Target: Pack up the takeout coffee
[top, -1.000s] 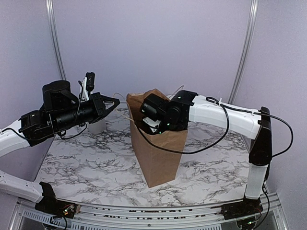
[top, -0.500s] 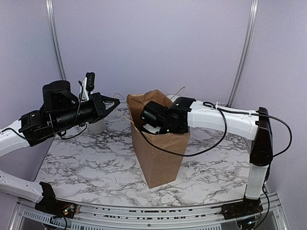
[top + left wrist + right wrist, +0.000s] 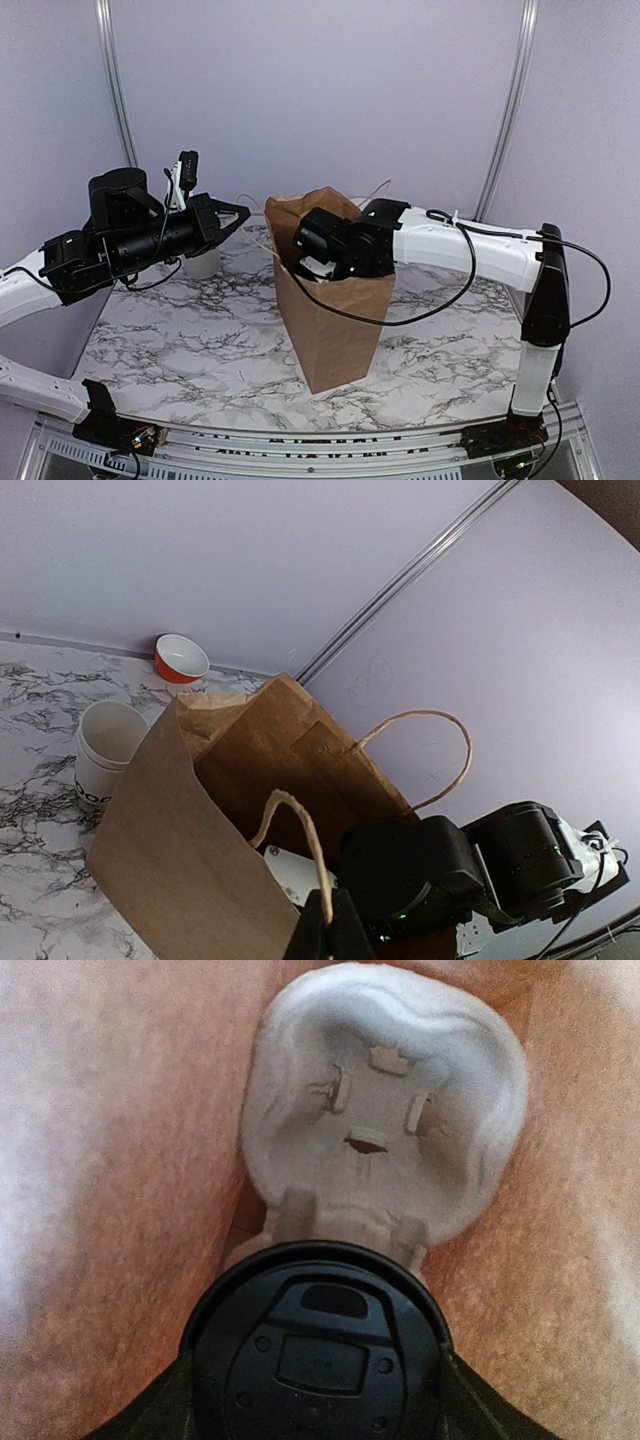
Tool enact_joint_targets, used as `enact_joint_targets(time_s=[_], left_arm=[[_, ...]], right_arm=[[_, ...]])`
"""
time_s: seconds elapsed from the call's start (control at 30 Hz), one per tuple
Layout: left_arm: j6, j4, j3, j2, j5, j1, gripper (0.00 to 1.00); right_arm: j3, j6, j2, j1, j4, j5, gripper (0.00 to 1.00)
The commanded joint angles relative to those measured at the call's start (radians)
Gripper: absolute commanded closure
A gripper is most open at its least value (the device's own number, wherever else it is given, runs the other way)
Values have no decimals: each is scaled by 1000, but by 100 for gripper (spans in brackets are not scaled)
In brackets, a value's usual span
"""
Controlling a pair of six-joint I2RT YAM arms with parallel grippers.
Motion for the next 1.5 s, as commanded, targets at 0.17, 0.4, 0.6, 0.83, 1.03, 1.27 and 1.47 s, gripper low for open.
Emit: enact_joint_targets(time_s=[0.17, 0.4, 0.6, 0.83, 1.03, 1.27, 1.47], left_arm=[[16, 14, 21, 5, 5, -2, 100], [16, 20, 26, 8, 9, -3, 100], [16, 19, 26, 5, 11, -2, 100], [21, 20, 33, 7, 16, -2, 100], [24, 22, 49, 21, 40, -3, 100], [29, 36, 75, 53, 109, -9, 100], [32, 37, 86, 68, 120, -22, 100]], right_arm=[[81, -1, 5, 10, -89, 32, 20], [102, -6, 1, 11, -103, 41, 9], [133, -4, -3, 12, -113, 57, 0], [163, -1, -8, 11, -123, 77, 0], [194, 2, -16, 11, -114, 87, 0], [219, -7, 1, 11, -104, 99, 0], [247, 0, 4, 11, -102, 123, 0]])
